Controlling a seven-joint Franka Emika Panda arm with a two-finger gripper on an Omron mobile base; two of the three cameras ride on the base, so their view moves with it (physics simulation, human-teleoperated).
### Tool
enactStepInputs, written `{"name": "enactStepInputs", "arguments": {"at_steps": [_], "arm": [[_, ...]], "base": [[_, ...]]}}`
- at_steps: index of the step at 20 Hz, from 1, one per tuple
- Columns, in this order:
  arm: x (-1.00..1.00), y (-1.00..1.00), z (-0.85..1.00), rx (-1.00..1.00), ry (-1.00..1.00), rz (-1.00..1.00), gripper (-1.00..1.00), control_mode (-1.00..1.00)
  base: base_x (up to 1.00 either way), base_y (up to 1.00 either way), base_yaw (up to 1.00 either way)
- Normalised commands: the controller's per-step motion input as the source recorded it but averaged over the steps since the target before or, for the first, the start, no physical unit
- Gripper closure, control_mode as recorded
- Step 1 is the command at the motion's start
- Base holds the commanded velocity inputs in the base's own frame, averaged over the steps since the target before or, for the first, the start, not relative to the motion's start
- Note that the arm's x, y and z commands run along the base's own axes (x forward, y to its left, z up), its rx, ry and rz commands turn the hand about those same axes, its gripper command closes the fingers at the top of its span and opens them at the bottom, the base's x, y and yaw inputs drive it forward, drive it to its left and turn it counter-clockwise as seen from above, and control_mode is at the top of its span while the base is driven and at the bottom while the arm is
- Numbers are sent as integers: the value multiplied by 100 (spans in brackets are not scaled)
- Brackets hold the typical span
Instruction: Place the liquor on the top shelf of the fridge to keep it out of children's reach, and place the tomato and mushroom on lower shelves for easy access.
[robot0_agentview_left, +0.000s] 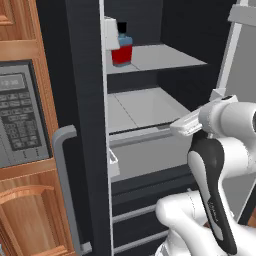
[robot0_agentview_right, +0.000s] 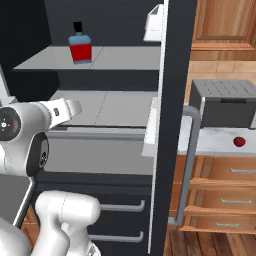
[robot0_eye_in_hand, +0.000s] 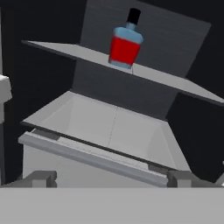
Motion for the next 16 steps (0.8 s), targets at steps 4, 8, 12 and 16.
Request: {"name": "enactStepInputs", "arguments": {"at_steps": [4, 8, 12, 16], "arm": [[0, 0, 0, 0, 0, 0, -100, 100], [0, 0, 0, 0, 0, 0, -100, 100], [0, 0, 0, 0, 0, 0, -100, 100], [0, 0, 0, 0, 0, 0, -100, 100]], "base": [[-99, -39, -19], [-95, -49, -36], [-58, -58, -57], [-7, -54, -64]]}}
